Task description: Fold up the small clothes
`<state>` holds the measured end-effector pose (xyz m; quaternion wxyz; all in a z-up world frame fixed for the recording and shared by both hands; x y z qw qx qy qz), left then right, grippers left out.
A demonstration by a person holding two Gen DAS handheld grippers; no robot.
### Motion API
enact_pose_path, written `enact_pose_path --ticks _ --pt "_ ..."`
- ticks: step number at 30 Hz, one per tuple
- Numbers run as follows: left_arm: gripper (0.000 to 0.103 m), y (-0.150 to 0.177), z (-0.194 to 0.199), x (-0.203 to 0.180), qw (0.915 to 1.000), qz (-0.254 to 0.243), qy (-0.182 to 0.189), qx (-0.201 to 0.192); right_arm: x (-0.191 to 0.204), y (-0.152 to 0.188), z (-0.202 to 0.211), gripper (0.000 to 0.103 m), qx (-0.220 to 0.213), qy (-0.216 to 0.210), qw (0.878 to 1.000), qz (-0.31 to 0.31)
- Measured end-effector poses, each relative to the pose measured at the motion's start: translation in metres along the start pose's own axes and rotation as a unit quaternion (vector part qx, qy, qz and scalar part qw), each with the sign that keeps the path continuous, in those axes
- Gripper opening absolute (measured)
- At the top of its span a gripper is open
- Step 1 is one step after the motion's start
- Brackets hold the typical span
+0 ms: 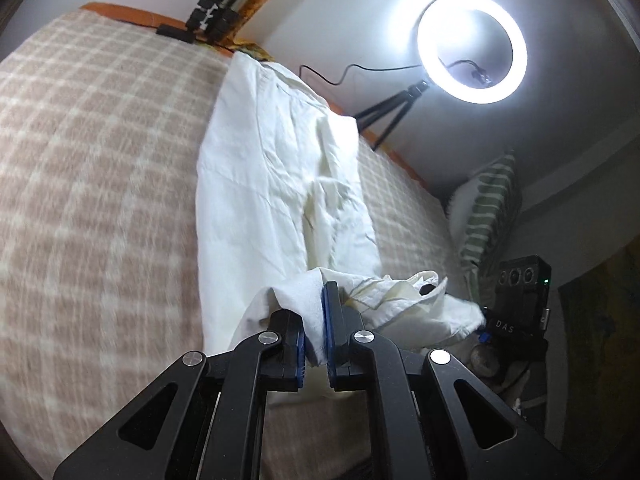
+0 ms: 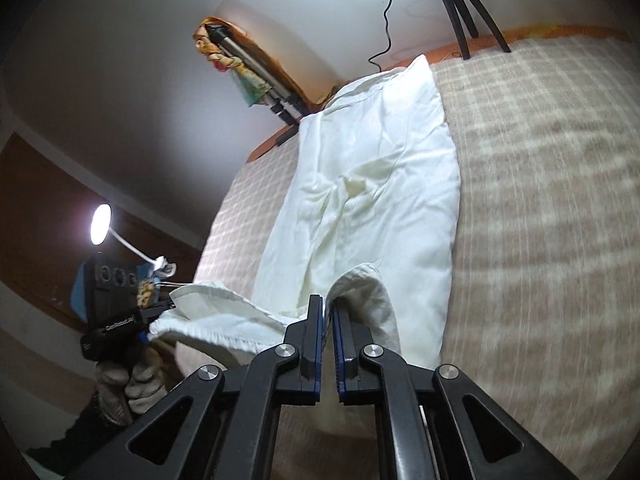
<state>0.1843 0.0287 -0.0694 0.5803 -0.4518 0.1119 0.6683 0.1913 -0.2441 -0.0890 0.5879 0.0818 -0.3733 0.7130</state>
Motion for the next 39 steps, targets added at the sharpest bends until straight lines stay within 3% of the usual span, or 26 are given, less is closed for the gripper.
enact_pose_path --ticks 7,15,17,18,19,20,22,25,30,34,36,37,39 --pt "0.006 -0.022 -0.028 0.020 0.9997 0.013 -0.018 0.006 -0.021 -0.031 -0.038 0.003 0.012 0.024 0.999 -0.029" --pt "0.009 -0.028 -0.040 0.032 0.9990 0.032 -0.029 0.014 -0.038 -0.045 -0.048 0.002 0.010 0.044 0.998 -0.048" --pt "0.016 -0.031 -0.036 0.029 0.9985 0.026 -0.046 0.014 -0.041 -0.047 -0.044 0.009 0.004 0.043 0.998 -0.051" --pt "0.020 -0.033 -0.031 0.028 0.9985 0.023 -0.049 0.003 -0.043 -0.049 -0.038 0.017 0.002 0.042 0.998 -0.051" --pt "0.033 -0.035 -0.023 0.026 0.9985 0.016 -0.050 -0.016 -0.045 -0.051 -0.031 0.034 -0.007 0.045 0.998 -0.051" --pt "0.044 -0.036 -0.013 0.024 0.9978 0.008 -0.056 -0.036 -0.045 -0.052 -0.024 0.037 -0.021 0.049 0.997 -0.051" --pt "0.045 -0.036 0.007 0.022 0.9961 -0.007 -0.057 -0.066 -0.046 -0.051 -0.010 0.037 -0.035 0.054 0.997 -0.044" --pt "0.045 -0.030 0.017 0.027 0.9954 -0.020 -0.065 -0.067 -0.049 -0.043 0.001 0.037 -0.030 0.052 0.998 -0.035" --pt "0.045 -0.006 -0.003 0.045 0.9977 0.000 -0.067 -0.010 -0.055 -0.018 -0.010 0.037 0.018 0.053 0.998 -0.028" --pt "0.042 0.002 -0.019 0.039 0.9973 -0.012 -0.072 0.012 -0.049 -0.010 -0.021 0.036 0.035 0.050 0.998 -0.012" --pt "0.028 0.003 -0.024 0.032 0.9965 -0.032 -0.077 0.012 -0.042 -0.010 -0.026 0.029 0.039 0.057 0.998 0.001" --pt "0.012 0.003 -0.026 0.029 0.9959 -0.036 -0.082 0.013 -0.040 -0.010 -0.029 0.021 0.041 0.062 0.997 0.006" --pt "0.006 0.003 -0.027 0.029 0.9957 -0.034 -0.085 0.012 -0.032 -0.009 -0.032 0.009 0.040 0.078 0.996 0.023"
Point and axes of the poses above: each gripper's, at about its wrist camera, not at the fingertips, and z roughly against the way its jaws point, x to its left, y to its underside, the point moved 1 cm from there along -z, roughly the way its jaws point, and after that the axes turned 5 degrees about y, right-handed, at the moved point
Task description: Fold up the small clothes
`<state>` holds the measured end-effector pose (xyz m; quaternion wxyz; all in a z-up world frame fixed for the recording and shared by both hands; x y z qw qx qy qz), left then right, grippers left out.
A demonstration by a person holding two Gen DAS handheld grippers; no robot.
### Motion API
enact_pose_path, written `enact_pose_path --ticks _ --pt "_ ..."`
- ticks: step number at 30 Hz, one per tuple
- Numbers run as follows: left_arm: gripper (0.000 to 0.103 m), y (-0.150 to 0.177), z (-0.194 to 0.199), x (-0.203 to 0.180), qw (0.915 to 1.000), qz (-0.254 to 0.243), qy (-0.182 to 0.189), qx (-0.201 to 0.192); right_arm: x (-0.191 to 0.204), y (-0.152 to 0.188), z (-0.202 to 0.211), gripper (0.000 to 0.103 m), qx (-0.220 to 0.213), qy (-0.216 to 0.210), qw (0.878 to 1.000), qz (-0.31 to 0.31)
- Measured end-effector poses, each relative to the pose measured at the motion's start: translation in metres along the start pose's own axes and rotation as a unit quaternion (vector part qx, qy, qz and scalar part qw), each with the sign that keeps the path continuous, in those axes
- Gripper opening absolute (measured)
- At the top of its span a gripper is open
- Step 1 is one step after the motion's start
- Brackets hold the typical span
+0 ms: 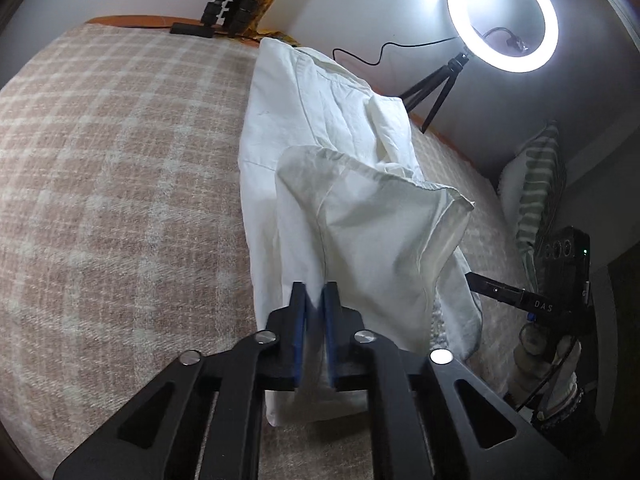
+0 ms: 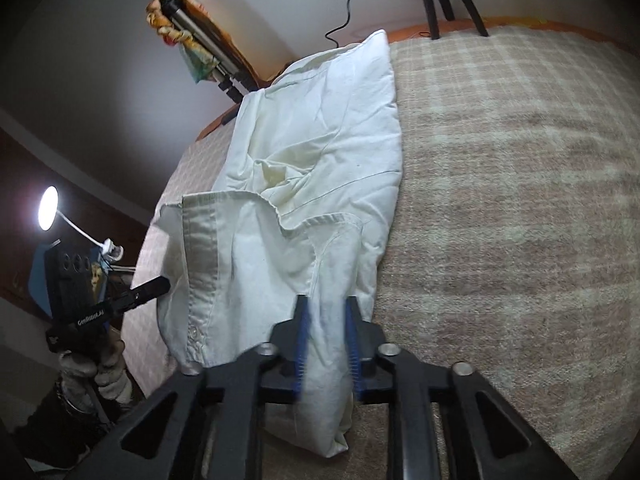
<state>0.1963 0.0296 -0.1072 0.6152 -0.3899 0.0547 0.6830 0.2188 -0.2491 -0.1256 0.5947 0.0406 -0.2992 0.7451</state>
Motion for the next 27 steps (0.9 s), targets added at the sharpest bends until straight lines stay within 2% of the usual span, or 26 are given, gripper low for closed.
enact_pose_path --ticks 2,4,5,6,8,9,11,13,15,19,22,25,27 --pt "0.005 -0.001 0.006 0.002 0.9999 0.010 0.000 -0.009 0.012 0.001 0.008 0.004 -0.020 0.024 0.999 0.032" --pt "0.005 -0.001 0.007 0.004 0.9996 -0.008 -0.021 -0.016 0.023 0.002 0.022 0.003 -0.056 0.044 0.996 0.062" --pt "0.005 -0.002 0.003 0.007 0.9988 -0.017 -0.044 -0.013 0.025 0.001 0.025 0.003 -0.068 0.063 0.993 0.070" --pt "0.005 -0.002 -0.001 0.010 0.9987 -0.008 -0.049 -0.011 0.024 0.001 0.025 0.003 -0.076 0.082 0.991 0.071" --pt "0.009 -0.003 -0.003 0.015 0.9991 0.008 -0.042 -0.001 0.017 -0.001 0.020 0.003 -0.068 0.085 0.992 0.058" --pt "0.010 -0.004 0.000 0.013 0.9989 0.004 -0.047 -0.003 0.015 -0.002 0.017 0.008 -0.061 0.084 0.993 0.052" --pt "0.013 -0.007 0.012 0.007 0.9974 -0.013 -0.064 -0.030 0.014 -0.004 0.016 0.011 -0.062 0.093 0.992 0.055" --pt "0.013 -0.009 0.022 -0.003 0.9961 -0.032 -0.063 -0.054 0.018 -0.006 0.024 0.030 -0.084 0.110 0.988 0.067" --pt "0.013 -0.010 0.025 -0.013 0.9946 -0.054 -0.064 -0.060 0.020 -0.009 0.030 0.030 -0.094 0.106 0.987 0.072" --pt "0.013 -0.012 0.015 -0.019 0.9954 -0.068 -0.039 -0.056 0.023 -0.011 0.033 0.029 -0.101 0.098 0.987 0.071" --pt "0.013 -0.014 -0.002 -0.018 0.9947 -0.076 -0.057 -0.039 0.027 -0.008 0.026 0.028 -0.087 0.096 0.988 0.083" --pt "0.013 -0.015 -0.017 -0.010 0.9930 -0.074 -0.089 -0.024 0.022 -0.007 0.014 0.028 -0.073 0.134 0.985 0.085" --pt "0.013 -0.017 -0.022 0.001 0.9917 -0.061 -0.111 -0.021 0.017 -0.009 0.007 0.028 -0.070 0.140 0.984 0.090"
Point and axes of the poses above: each gripper's, at about its wrist camera, not at the fingertips, and z roughly against the way its jaws point, x to its left, y to its underside, the point moved 1 cm from there along -z, roughly the way its jaws point, and after that the axes turned 5 degrees about y, right-handed, at the moved point
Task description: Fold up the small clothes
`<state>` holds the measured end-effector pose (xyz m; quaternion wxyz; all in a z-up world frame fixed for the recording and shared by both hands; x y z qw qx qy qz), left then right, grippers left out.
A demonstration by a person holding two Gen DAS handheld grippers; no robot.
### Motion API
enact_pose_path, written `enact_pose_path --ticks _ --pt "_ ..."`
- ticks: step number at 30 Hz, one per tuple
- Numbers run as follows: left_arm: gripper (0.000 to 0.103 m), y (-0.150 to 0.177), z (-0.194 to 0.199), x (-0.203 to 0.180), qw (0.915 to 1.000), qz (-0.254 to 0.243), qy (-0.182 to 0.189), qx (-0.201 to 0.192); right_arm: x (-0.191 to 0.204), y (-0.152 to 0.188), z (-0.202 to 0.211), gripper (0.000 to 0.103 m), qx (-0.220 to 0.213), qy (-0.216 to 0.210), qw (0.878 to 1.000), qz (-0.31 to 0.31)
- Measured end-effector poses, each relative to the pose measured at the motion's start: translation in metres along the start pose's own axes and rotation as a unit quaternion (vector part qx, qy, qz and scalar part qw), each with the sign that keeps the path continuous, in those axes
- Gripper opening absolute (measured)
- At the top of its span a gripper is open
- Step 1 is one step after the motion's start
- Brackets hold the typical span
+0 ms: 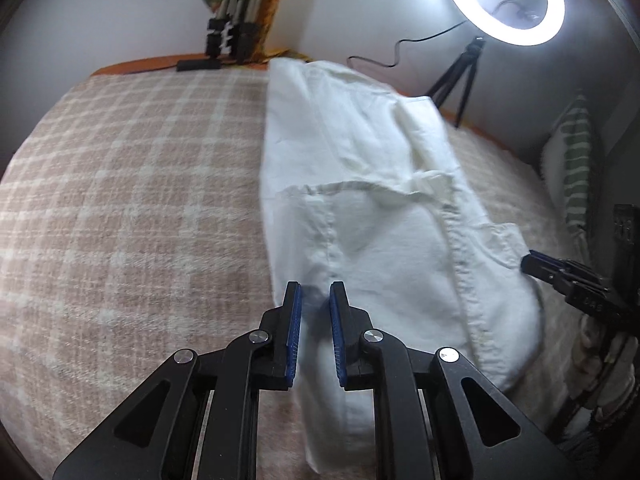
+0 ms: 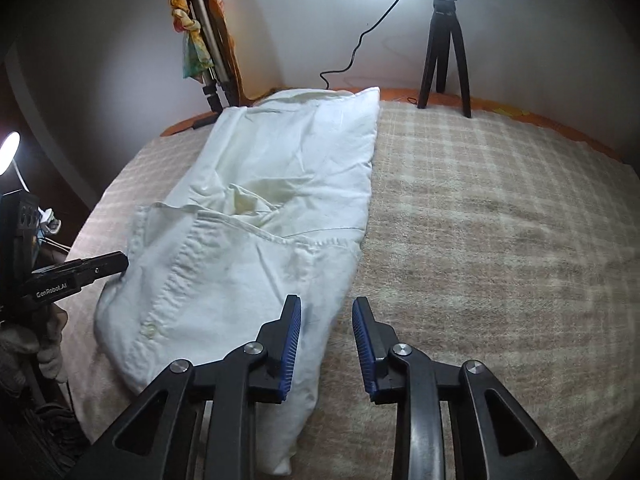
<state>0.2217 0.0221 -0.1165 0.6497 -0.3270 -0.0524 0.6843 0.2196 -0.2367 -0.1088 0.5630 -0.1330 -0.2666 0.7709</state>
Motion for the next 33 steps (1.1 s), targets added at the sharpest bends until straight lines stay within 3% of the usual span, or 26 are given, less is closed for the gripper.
enact_pose_path --ticks 3,6,9,15,16,17,19,21,27,33 --pt "0.013 -0.001 0.001 0.013 0.9997 0.023 -0.011 -0.004 0.002 -0.002 -0.021 0.026 0.013 0.042 0.999 0.033" --pt "0.014 -0.009 0.014 0.020 0.9994 0.027 -0.006 -0.022 -0.003 -0.009 -0.022 0.026 0.012 0.043 0.998 0.033" --pt "0.041 -0.021 0.026 0.021 0.9988 0.023 0.004 -0.043 -0.011 -0.025 -0.008 0.027 -0.013 0.025 1.000 0.010" --pt "0.046 -0.053 0.023 0.026 0.9980 0.020 0.020 -0.056 -0.026 -0.051 0.003 0.036 -0.037 -0.029 0.999 -0.023" --pt "0.055 -0.060 0.019 0.026 0.9982 0.015 0.023 -0.054 -0.027 -0.055 0.001 0.038 -0.037 -0.037 0.998 -0.023" --pt "0.057 -0.066 0.013 0.026 0.9984 0.010 0.027 -0.047 -0.028 -0.061 -0.002 0.040 -0.037 -0.045 0.998 -0.020" --pt "0.057 -0.080 -0.003 0.028 0.9987 0.008 0.040 -0.031 -0.029 -0.072 -0.012 0.049 -0.030 -0.058 0.998 -0.009" --pt "0.057 -0.091 -0.019 0.029 0.9990 -0.003 0.038 -0.022 -0.034 -0.086 -0.024 0.050 -0.025 -0.070 0.997 -0.008" --pt "0.057 -0.115 -0.066 0.021 0.9943 -0.101 -0.033 -0.009 -0.057 -0.125 -0.069 0.052 -0.009 -0.098 0.994 -0.050" --pt "0.057 -0.145 -0.096 0.029 0.9927 -0.108 -0.052 -0.010 -0.069 -0.155 -0.113 0.052 0.007 -0.109 0.992 -0.068"
Point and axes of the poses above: each gripper's, at about its wrist camera, not at the fingertips, and z roughly against the way its jaws point, x to its left, y to its underside, the point moved 1 cm from there along -z, roughly the way its jaws point, and after that the axes turned 5 degrees about y, right-handed, at the moved point
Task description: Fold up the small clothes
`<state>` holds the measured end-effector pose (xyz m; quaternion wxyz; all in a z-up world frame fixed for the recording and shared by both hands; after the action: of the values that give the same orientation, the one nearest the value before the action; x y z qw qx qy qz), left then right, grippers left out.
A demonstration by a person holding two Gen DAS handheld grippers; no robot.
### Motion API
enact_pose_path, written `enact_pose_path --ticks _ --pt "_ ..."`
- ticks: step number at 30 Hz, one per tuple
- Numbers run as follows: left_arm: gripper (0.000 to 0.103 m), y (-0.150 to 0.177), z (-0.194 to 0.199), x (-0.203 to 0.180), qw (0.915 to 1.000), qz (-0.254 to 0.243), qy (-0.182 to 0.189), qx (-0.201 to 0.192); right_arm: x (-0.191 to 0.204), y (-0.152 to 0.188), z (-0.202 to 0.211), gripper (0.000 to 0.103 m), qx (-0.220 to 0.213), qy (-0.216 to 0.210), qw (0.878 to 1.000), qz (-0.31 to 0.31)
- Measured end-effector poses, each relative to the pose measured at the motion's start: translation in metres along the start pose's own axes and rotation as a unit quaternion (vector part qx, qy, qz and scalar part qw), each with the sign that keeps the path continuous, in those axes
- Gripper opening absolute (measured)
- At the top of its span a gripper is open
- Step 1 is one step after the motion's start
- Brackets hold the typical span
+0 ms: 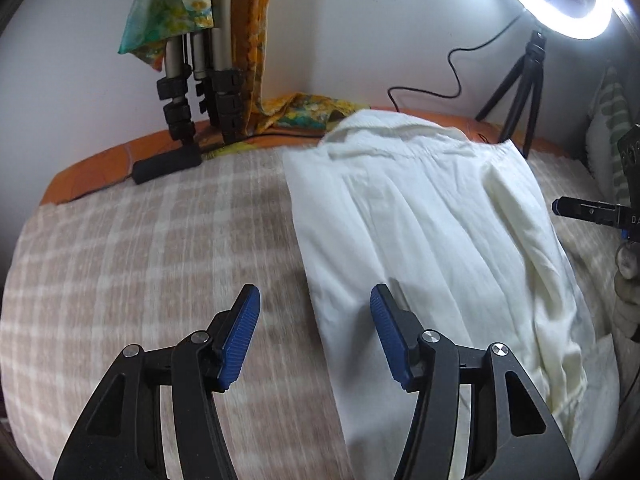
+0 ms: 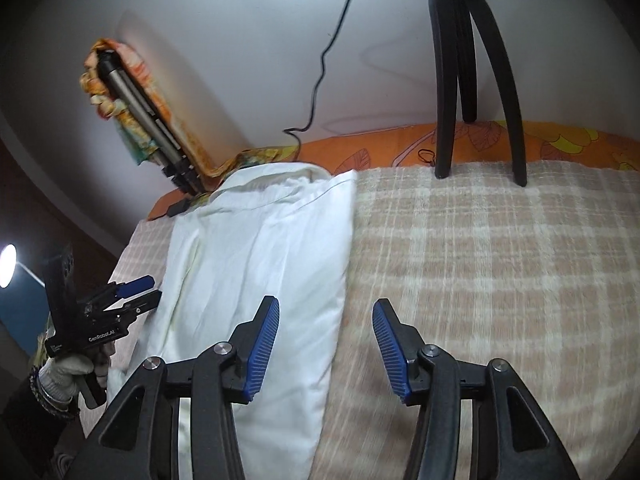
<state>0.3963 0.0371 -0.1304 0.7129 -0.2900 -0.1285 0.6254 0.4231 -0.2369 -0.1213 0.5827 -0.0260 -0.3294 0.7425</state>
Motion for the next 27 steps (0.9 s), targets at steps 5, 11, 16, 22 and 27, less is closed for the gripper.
enact_pose_path --ticks 5,11,16,22,27 --pt "0.057 -0.019 -0.017 0.016 0.9991 0.030 0.030 -0.008 -0.013 -0.022 -0.022 0.052 0.002 -0.035 0.999 -0.028" --pt "0.057 -0.036 -0.031 0.029 0.9959 0.065 0.058 -0.026 -0.012 -0.044 -0.047 0.047 0.009 -0.059 0.998 -0.036" --pt "0.053 -0.049 -0.038 0.045 0.9855 0.124 0.111 -0.035 -0.012 -0.050 -0.062 0.016 0.031 -0.040 0.998 -0.030" --pt "0.004 -0.053 -0.051 0.059 0.9724 0.173 0.154 -0.029 -0.014 -0.055 -0.063 0.011 0.028 -0.046 0.998 -0.033" --pt "0.002 -0.056 -0.036 0.051 0.9735 0.161 0.155 -0.047 -0.007 -0.060 -0.054 0.001 0.013 -0.036 0.999 -0.014"
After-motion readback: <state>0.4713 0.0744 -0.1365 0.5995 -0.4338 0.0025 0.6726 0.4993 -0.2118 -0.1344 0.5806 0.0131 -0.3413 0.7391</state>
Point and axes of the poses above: each gripper's, at about its wrist camera, not at the fingertips, and z roughly against the way its jaws point, x to its left, y to its underside, the point moved 1 cm from there along -z, roughly the way its jaws point, and after that the axes turned 5 degrees about y, right-handed, at the moved point
